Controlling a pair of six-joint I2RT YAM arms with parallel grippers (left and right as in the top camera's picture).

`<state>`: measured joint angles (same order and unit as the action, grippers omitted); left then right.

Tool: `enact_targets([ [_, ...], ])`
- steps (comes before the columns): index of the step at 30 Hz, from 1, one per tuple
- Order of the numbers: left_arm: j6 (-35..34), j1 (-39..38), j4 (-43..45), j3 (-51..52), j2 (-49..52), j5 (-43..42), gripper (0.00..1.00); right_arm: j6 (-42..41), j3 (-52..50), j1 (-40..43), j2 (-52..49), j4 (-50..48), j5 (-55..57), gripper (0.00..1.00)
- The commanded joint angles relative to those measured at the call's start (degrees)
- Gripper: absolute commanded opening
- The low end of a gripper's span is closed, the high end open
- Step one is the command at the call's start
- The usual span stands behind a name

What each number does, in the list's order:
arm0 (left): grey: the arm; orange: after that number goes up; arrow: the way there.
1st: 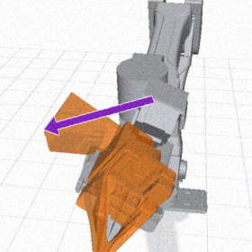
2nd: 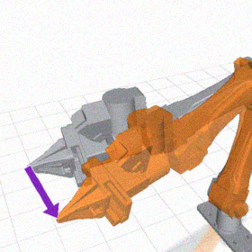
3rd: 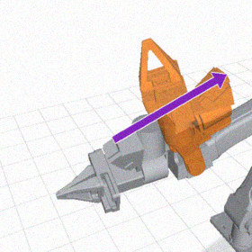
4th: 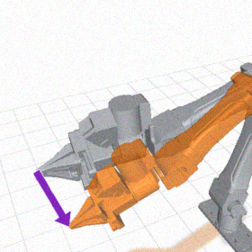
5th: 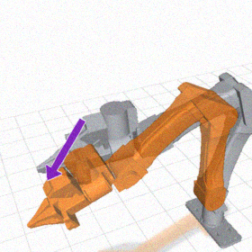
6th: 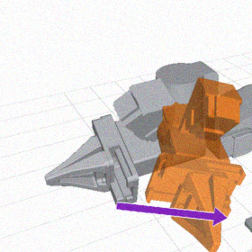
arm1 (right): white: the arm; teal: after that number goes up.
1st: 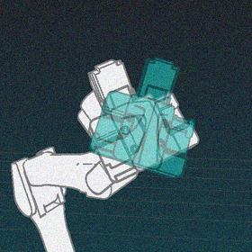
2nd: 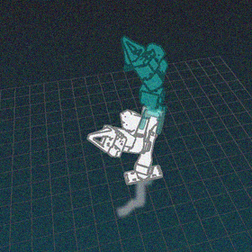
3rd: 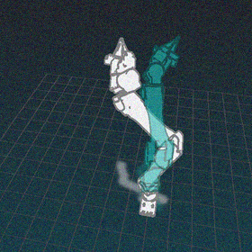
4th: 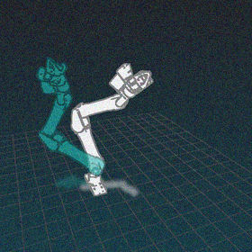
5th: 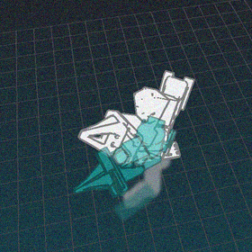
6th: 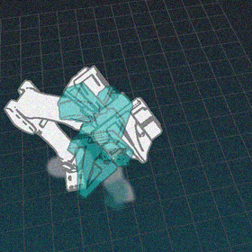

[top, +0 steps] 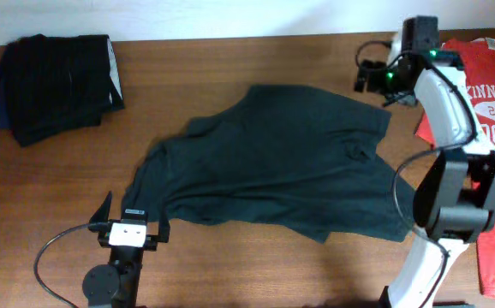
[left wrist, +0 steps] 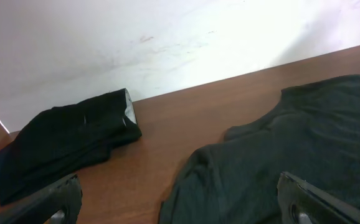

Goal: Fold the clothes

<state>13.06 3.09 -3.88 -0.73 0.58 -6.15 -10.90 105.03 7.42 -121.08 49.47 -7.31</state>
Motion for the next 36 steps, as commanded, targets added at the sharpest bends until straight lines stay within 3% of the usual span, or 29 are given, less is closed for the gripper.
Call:
enact_targets([
  [1, -0.1, 0.3, -0.2, 0.2, -0.3, 0.0, 0.99, -3.9, -0.1, 2.8, -3.1, 1.3, 2.2, 0.93],
  [10, -0.1, 0.3, -0.2, 0.2, -0.3, 0.0, 0.99, -5.7, -0.2, 2.8, -8.7, 3.5, 1.0, 0.8],
  [19, -0.1, 0.3, -0.2, 0.2, -0.3, 0.0, 0.99, -6.1, -0.3, 2.7, -12.5, 3.8, 4.6, 0.77],
  [23, -0.1, 0.3, -0.2, 0.2, -0.3, 0.0, 0.99, -5.9, -0.3, 1.9, -13.3, 2.8, 4.5, 0.56],
  [25, -0.1, 0.3, -0.2, 0.2, -0.3, 0.0, 0.99, -5.9, -0.3, 0.8, -14.0, 2.0, 3.8, 0.33],
  [26, -0.1, 0.3, -0.2, 0.2, -0.3, 0.0, 0.99, -5.9, -0.3, 0.2, -14.1, 0.9, 2.8, 0.15],
  [27, -0.1, 0.3, -0.2, 0.2, -0.3, 0.0, 0.99, -5.9, -0.2, -0.5, -14.1, -0.7, 1.2, 0.05],
  [33, -0.1, 0.3, -0.2, 0.2, -0.3, 0.0, 0.99, -6.2, 9.3, -9.2, -14.1, -6.8, -4.5, 0.04],
  [36, -0.1, 0.3, -0.2, 0.2, -0.3, 0.0, 0.99, -7.2, 25.9, -17.2, -14.1, -8.4, -5.8, 0.04],
])
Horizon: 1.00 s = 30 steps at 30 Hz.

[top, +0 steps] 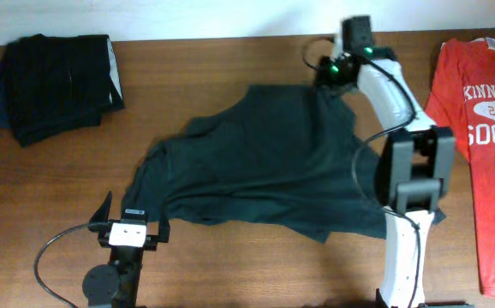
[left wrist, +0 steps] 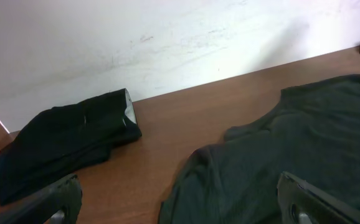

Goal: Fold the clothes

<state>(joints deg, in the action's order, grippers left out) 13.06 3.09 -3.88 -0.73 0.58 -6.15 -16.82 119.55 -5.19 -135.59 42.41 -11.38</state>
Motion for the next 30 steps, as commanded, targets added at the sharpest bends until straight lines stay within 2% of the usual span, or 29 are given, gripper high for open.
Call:
enact_targets([
  [1, -0.1, 0.3, -0.2, 0.2, -0.3, 0.0, 0.99, -1.3, 16.5, -6.3, 0.5, -1.4, -1.2, 0.04],
  [2, -0.1, 0.3, -0.2, 0.2, -0.3, 0.0, 0.99, -1.3, 20.2, -7.5, 0.5, -1.2, -0.8, 0.04],
  [3, -0.1, 0.3, -0.2, 0.2, -0.3, 0.0, 0.99, -1.3, 25.2, -8.8, 0.5, -0.9, 0.0, 0.16],
  [5, -0.1, 0.3, -0.2, 0.2, -0.3, 0.0, 0.99, -0.9, 27.6, -9.2, 0.5, 0.0, 0.5, 0.56],
  [6, -0.1, 0.3, -0.2, 0.2, -0.3, 0.0, 0.99, 0.1, 28.0, -9.0, 0.5, 1.9, 0.5, 0.88],
  [7, -0.1, 0.3, -0.2, 0.2, -0.3, -0.2, 0.99, 0.5, 28.0, -8.5, 0.5, 4.9, 0.7, 0.99],
  [12, -0.1, 0.3, 0.3, 0.2, -0.3, -2.9, 0.99, 0.9, 28.1, -3.2, 4.2, 25.8, 1.3, 0.99],
  [14, -0.1, 0.3, 4.9, 0.2, -0.3, -16.6, 0.99, 0.9, 28.1, -0.7, 9.4, 35.2, 1.8, 0.99],
  [16, -0.2, 0.3, 7.6, -0.5, -0.3, -21.1, 0.99, 0.9, 28.1, 0.0, 12.9, 39.8, 3.8, 0.99],
  [18, -0.2, 0.3, 7.5, -3.1, 0.3, -21.6, 0.99, 0.9, 28.1, 0.0, 16.2, 44.3, 4.5, 0.99],
  [19, -0.1, 0.3, 6.9, -7.9, 3.7, -22.3, 0.99, 0.9, 28.1, -0.2, 18.5, 49.0, 4.6, 0.99],
  [21, 0.8, 0.3, -3.7, -23.3, 20.0, -23.1, 0.99, 0.3, 28.1, -0.2, 20.5, 53.3, 4.6, 0.99],
  [23, 2.3, 0.3, -10.7, -31.4, 28.4, -23.0, 0.99, 0.0, 28.1, -0.2, 21.3, 54.2, 4.6, 0.99],
  [25, 3.6, 0.3, -23.0, -45.1, 40.9, -22.5, 0.99, 0.0, 27.4, -0.6, 23.6, 54.9, 4.6, 0.99],
  [28, 3.5, 0.3, -33.6, -58.7, 53.0, -21.0, 0.99, 0.0, 25.1, -2.7, 27.6, 54.9, 7.2, 0.99],
  [30, 3.5, 0.4, -39.7, -65.4, 60.0, -17.4, 0.99, -1.3, 19.3, -5.6, 32.6, 54.9, 10.4, 0.98],
])
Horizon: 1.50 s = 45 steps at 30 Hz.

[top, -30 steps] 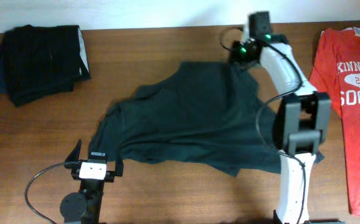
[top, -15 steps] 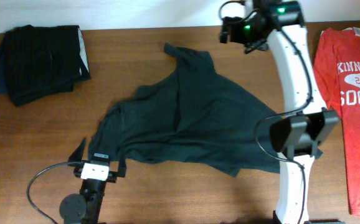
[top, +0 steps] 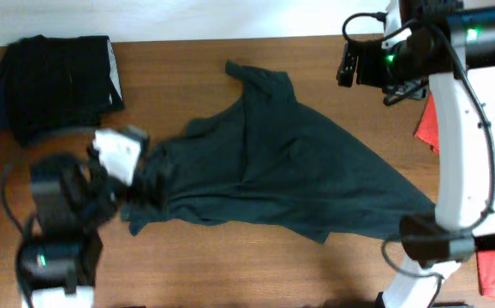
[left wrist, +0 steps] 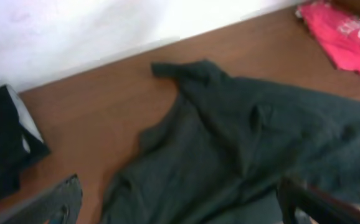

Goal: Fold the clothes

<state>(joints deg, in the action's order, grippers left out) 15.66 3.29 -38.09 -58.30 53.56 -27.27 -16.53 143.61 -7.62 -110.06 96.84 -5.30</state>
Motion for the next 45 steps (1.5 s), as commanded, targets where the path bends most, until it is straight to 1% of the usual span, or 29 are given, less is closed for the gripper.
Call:
enact_targets([
  [1, -0.4, 0.6, -7.9, -9.6, 9.6, 5.8, 0.99, -2.1, -7.3, -4.1, 8.6, 0.5, 4.9, 0.99],
  [3, -3.3, 2.7, -10.7, -11.1, 13.8, 6.7, 0.99, -4.0, -15.4, -6.4, 12.9, 0.4, 6.2, 0.99],
  [5, -4.1, 5.5, -11.9, -11.2, 17.3, 6.4, 0.99, -5.3, -24.2, -8.3, 16.7, -0.9, 6.2, 0.99],
  [7, -4.1, 7.1, -12.0, -11.2, 21.1, 2.9, 0.99, -7.0, -37.4, -10.6, 21.3, -4.8, 6.0, 0.99],
  [9, -4.1, 7.1, -12.0, -11.2, 24.1, 2.6, 0.99, -8.2, -50.6, -12.2, 24.1, -9.1, 5.3, 0.99],
  [12, -4.1, 7.1, -12.0, -11.2, 27.1, 2.6, 0.99, -8.2, -64.3, -12.2, 24.6, -13.9, 0.8, 0.98],
  [13, -4.1, 7.1, -12.0, -11.2, 28.1, 2.6, 0.99, -8.2, -70.9, -12.2, 24.6, -17.1, -2.4, 0.99],
  [14, -4.1, 7.1, -12.2, -11.2, 28.9, 2.7, 0.99, -8.8, -74.2, -12.2, 24.6, -19.0, -4.3, 1.0],
  [15, -4.1, 7.1, -12.2, -11.2, 29.3, 2.7, 0.99, -9.9, -77.1, -12.2, 24.6, -20.8, -5.4, 0.98],
  [17, -4.0, 7.1, -12.2, -11.2, 30.0, 2.7, 0.99, -11.5, -81.2, -12.2, 24.6, -22.6, -5.7, 0.9],
  [20, -4.0, 7.1, -12.1, -11.2, 30.1, 3.1, 0.99, -12.5, -86.1, -12.3, 24.6, -25.8, -8.5, 0.87],
  [21, -4.0, 7.1, -12.1, -11.2, 30.1, 3.1, 0.99, -12.6, -88.1, -12.2, 24.6, -28.4, -9.5, 0.83],
  [23, -4.0, 7.1, -12.1, -11.2, 30.1, 3.1, 0.99, -13.0, -92.6, -12.2, 24.6, -34.7, -11.2, 0.7],
  [24, -4.0, 7.1, -12.1, -11.2, 30.1, 3.1, 0.99, -13.2, -94.2, -12.2, 24.6, -36.9, -11.6, 0.67],
  [25, -4.0, 7.1, -12.1, -11.2, 30.1, 3.1, 0.99, -13.2, -95.7, -12.3, 24.5, -38.8, -11.7, 0.65],
  [28, -4.0, 7.1, -12.1, -11.2, 30.1, 3.1, 0.99, -14.1, -98.4, -12.2, 24.5, -41.5, -11.6, 0.64],
  [30, -4.0, 7.1, -12.1, -11.2, 30.1, 3.1, 0.99, -16.1, -99.5, -12.2, 24.5, -43.2, -11.0, 0.65],
  [33, -4.0, 7.1, -12.1, -11.2, 30.1, 3.1, 0.99, -18.9, -100.5, -12.2, 24.2, -45.8, -7.0, 0.65],
  [35, -4.0, 7.1, -12.2, -11.2, 30.1, 3.1, 0.99, -19.1, -101.3, -12.2, 22.8, -47.0, -6.2, 0.65],
  [37, -4.0, 7.1, -12.2, -11.2, 30.1, 3.1, 0.99, -19.2, -101.7, -12.2, 20.3, -48.7, -6.1, 0.62],
  [40, -4.0, 7.1, -12.2, -11.2, 30.1, 3.1, 0.99, -19.1, -101.7, -12.2, 17.3, -51.1, -6.6, 0.61],
  [41, -4.0, 7.1, -12.1, -11.2, 30.1, 3.1, 0.99, -19.1, -101.7, -12.2, 17.0, -51.3, -6.5, 0.59],
  [42, -4.0, 7.1, -12.1, -11.2, 30.1, 3.1, 0.99, -19.1, -101.7, -12.2, 17.0, -51.3, -6.5, 0.53],
  [43, -4.0, 7.1, -12.1, -11.2, 30.1, 3.1, 0.99, -19.1, -101.7, -12.2, 17.0, -51.3, -6.5, 0.42],
  [44, -4.0, 7.1, -12.1, -11.2, 30.1, 3.1, 0.99, -19.1, -101.7, -12.2, 17.0, -51.3, -6.4, 0.36],
  [45, -4.0, 7.1, -12.1, -11.2, 30.1, 3.1, 0.99, -19.1, -101.7, -12.2, 17.0, -51.6, -6.2, 0.32],
])
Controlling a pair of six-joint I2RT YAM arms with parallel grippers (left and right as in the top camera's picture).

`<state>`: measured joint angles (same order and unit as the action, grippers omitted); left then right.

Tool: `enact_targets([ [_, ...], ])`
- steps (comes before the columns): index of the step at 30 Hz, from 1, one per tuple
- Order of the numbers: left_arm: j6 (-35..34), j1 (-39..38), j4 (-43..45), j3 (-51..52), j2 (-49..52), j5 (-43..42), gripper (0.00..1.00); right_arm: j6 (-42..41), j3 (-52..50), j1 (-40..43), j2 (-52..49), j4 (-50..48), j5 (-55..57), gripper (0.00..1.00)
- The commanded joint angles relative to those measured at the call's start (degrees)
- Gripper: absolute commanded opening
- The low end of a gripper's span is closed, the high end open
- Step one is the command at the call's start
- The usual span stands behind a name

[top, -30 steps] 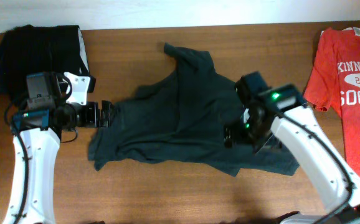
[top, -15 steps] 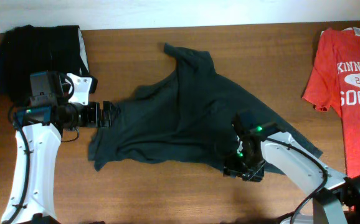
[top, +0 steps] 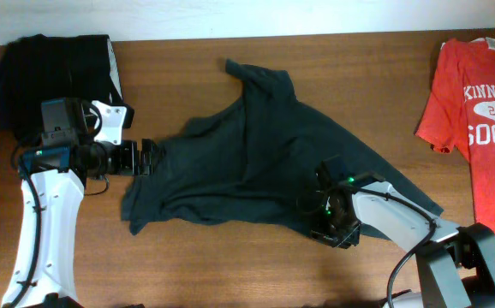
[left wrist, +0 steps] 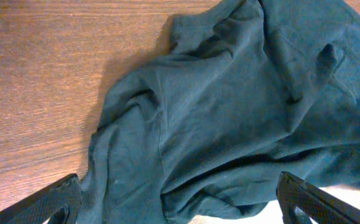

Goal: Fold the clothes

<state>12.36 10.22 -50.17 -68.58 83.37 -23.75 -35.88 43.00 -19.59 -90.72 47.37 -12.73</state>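
A dark green T-shirt (top: 265, 162) lies crumpled across the middle of the table, one sleeve pointing to the back. My left gripper (top: 152, 157) is at the shirt's left edge. In the left wrist view that gripper (left wrist: 180, 208) stands open, its fingers (left wrist: 55, 202) wide apart just above the wrinkled green cloth (left wrist: 230, 106). My right gripper (top: 331, 224) is low over the shirt's front hem, and the overhead view does not show whether its jaws are apart.
A pile of black folded clothes (top: 55, 73) sits at the back left corner. A red printed shirt (top: 483, 120) lies along the right edge. Bare brown table (top: 230, 265) shows in front of the green shirt.
My left gripper has moved from the shirt's front left corner to its left edge. My right arm was high at the back right and is now down at the front hem. The shirt's outline is unchanged.
At first the shirt lay broad, my right gripper at its back right corner and the left arm parked in front. Then the right gripper was on the back edge. Later the shirt was narrower with a sleeve at the back. Now both grippers are at its edges.
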Motion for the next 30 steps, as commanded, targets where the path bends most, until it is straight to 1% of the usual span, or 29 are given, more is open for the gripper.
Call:
enact_targets([
  [1, -0.7, 0.2, 0.0, -0.9, 0.3, -0.5, 0.99, 0.2, -1.0, -0.3, -2.3, -2.6, 1.4, 0.31],
  [2, -0.7, 0.2, 0.0, -0.9, 0.3, -0.5, 0.99, 0.2, -0.9, -0.3, -2.3, -2.8, 1.6, 0.26],
  [4, -0.7, 0.2, 0.0, -0.9, 0.3, -0.5, 0.99, 0.2, -0.3, -0.3, -2.3, -2.7, 2.6, 0.04],
  [6, -0.7, 0.2, 0.0, -0.9, 0.3, -0.5, 0.99, -0.3, 0.5, -0.2, -2.3, -1.9, 4.3, 0.04],
  [8, -0.7, 0.2, 0.0, -0.9, 0.3, -0.5, 0.99, -1.5, 2.8, 0.2, -1.9, 1.0, 7.3, 0.04],
  [12, -0.8, 0.2, -0.4, -0.9, 0.3, -0.7, 0.99, -1.5, 9.5, 3.7, 0.8, 11.6, 12.9, 0.04],
  [14, -1.3, 0.2, -0.9, -0.9, 0.3, -0.6, 0.99, -1.5, 14.6, 7.9, 4.2, 19.3, 14.5, 0.04],
  [15, -3.0, 0.2, -1.5, -0.9, 0.3, -0.7, 0.99, -0.3, 17.3, 10.6, 6.5, 22.5, 14.8, 0.04],
  [16, -4.0, 0.2, -2.1, -0.9, 0.4, -0.7, 0.99, 1.5, 19.4, 13.1, 8.8, 24.6, 14.8, 0.04],
  [19, -4.2, 0.2, -3.3, -0.9, 1.5, -1.0, 0.99, 5.6, 24.3, 20.4, 16.0, 29.3, 14.8, 0.04],
  [20, -4.2, 0.1, -3.4, -0.9, 1.9, -3.3, 0.99, 7.1, 25.7, 23.3, 18.8, 30.8, 14.8, 0.04],
  [22, -4.2, -0.2, -3.9, -0.9, 2.7, -8.4, 0.99, 10.1, 26.7, 28.0, 23.5, 32.6, 14.8, 0.04],
  [24, -4.2, -1.3, -4.9, -0.9, 4.7, -8.4, 0.99, 12.1, 26.7, 31.6, 26.8, 34.3, 14.8, 0.04],
  [26, -4.2, -2.4, -6.0, -0.9, 6.8, -8.4, 0.99, 12.1, 26.7, 32.2, 27.3, 34.5, 14.8, 0.04],
  [30, -4.2, -6.7, -5.5, -0.9, 15.5, -7.9, 0.99, 12.2, 26.7, 32.0, 26.4, 34.1, 14.8, 0.04],
])
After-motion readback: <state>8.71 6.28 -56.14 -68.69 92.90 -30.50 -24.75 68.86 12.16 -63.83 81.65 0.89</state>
